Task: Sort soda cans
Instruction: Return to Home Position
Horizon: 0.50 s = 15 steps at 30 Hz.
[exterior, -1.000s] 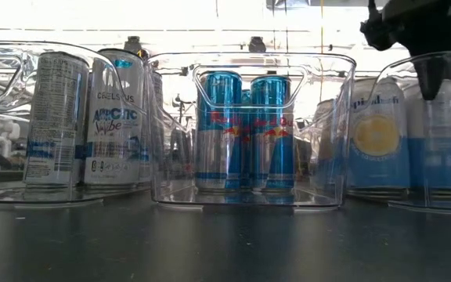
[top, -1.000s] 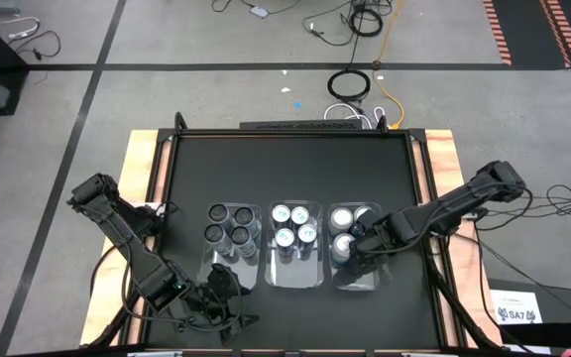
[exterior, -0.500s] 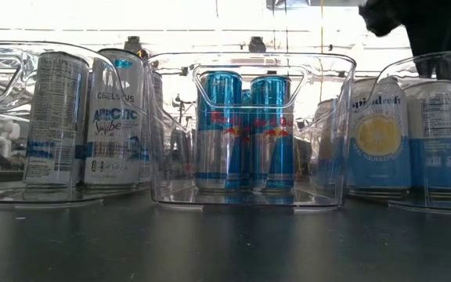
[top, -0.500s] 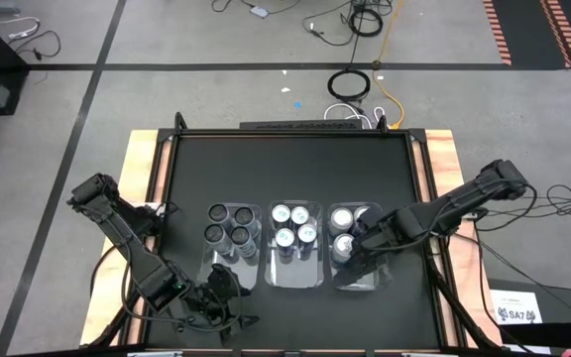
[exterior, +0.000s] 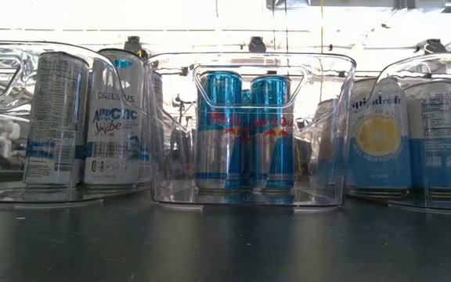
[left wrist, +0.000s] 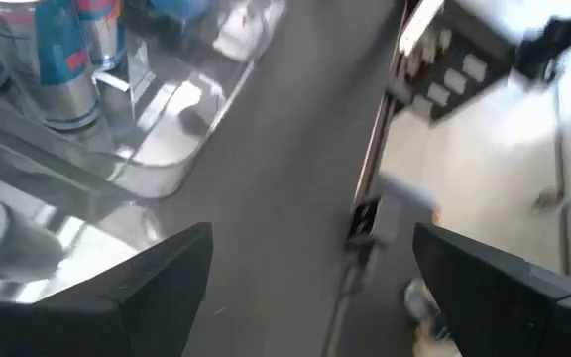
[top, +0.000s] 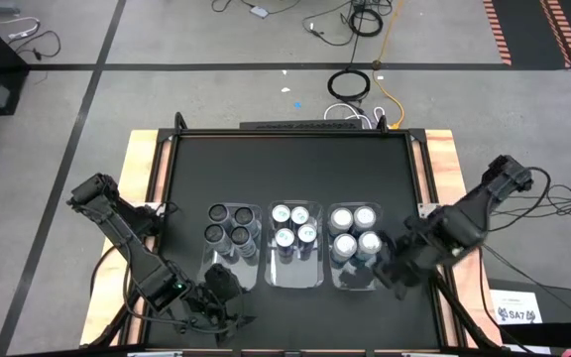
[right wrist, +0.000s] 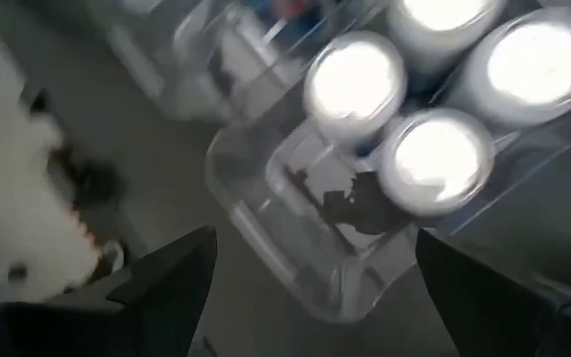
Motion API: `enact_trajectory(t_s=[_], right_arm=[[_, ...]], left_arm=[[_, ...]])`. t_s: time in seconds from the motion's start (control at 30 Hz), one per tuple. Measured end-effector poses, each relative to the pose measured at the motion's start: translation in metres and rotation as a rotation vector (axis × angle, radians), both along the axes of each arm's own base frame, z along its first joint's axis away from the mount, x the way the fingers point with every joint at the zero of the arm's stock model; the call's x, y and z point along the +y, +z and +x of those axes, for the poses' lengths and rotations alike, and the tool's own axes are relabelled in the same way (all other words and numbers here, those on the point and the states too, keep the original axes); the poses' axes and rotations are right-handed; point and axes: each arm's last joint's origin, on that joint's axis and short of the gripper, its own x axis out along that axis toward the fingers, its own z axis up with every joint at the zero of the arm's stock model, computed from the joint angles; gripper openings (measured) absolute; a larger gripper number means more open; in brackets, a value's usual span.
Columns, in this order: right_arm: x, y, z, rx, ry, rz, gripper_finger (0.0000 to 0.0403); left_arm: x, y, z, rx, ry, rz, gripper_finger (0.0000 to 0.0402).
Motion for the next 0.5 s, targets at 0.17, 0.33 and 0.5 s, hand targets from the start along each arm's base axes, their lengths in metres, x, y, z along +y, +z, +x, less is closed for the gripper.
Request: enact_trajectory(t_s=[0.17, 0.33, 0.5], right_arm=[[0.028, -0.002, -0.020, 0.012, 0.151, 0.008, 0.0339], [0.046, -0.003, -0.040, 0.140, 0.463, 0.092, 0.0339], [0.055, -0.003, -0.052, 0.170, 0.615, 0.106, 0.0339]], left_arm=[[0.003, -0.004, -0.004, 0.075, -0.114, 0.094, 0.0357], [0.001, -0.005, -0.005, 0.092, -0.222, 0.129, 0.0357], [0.001, -0.005, -0.005, 0.086, -0.297, 0.180, 0.0357]])
